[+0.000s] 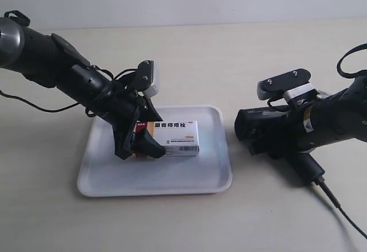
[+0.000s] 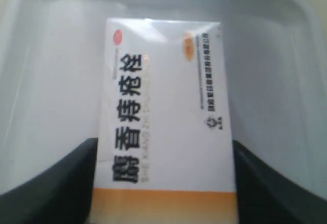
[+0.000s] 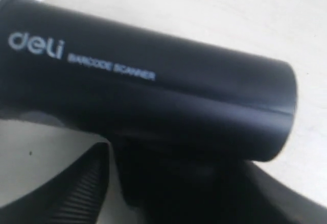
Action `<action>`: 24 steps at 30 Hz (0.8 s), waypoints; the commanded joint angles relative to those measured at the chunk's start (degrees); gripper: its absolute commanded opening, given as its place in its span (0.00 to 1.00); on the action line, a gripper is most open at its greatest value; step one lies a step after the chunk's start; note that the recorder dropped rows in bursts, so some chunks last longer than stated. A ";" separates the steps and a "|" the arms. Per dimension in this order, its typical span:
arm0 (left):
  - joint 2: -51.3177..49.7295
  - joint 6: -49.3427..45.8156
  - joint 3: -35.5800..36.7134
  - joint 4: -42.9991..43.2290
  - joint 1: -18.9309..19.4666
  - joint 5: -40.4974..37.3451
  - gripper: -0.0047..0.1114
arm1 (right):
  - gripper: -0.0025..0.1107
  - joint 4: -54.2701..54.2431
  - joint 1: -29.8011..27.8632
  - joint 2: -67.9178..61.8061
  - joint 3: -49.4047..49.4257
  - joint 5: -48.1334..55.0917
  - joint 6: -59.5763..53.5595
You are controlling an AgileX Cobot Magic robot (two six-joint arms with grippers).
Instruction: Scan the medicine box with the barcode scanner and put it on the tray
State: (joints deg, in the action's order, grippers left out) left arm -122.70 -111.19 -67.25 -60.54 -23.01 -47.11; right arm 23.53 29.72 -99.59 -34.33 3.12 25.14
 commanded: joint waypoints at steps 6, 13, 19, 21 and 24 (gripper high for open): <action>3.56 14.56 -1.15 2.65 0.73 1.35 0.94 | 0.90 -1.75 -0.13 4.47 0.08 -1.19 0.40; 16.17 30.00 -4.73 9.71 2.45 -4.08 0.94 | 0.90 -0.33 -0.13 26.06 -3.99 18.21 -0.76; 26.50 36.42 -4.98 7.98 2.45 -11.28 0.67 | 0.70 -3.08 -0.13 45.86 -4.76 19.03 0.83; 29.87 36.66 -4.57 6.71 2.45 -16.04 0.39 | 0.52 -3.39 -0.13 50.80 -4.30 18.90 0.83; 35.23 35.32 -1.32 1.88 2.03 -19.71 0.06 | 0.21 -3.50 -0.13 57.74 -1.75 15.86 1.27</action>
State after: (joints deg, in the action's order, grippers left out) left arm -91.97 -75.57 -70.99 -54.61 -20.63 -62.94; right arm 20.68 29.72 -47.35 -38.03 21.04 25.91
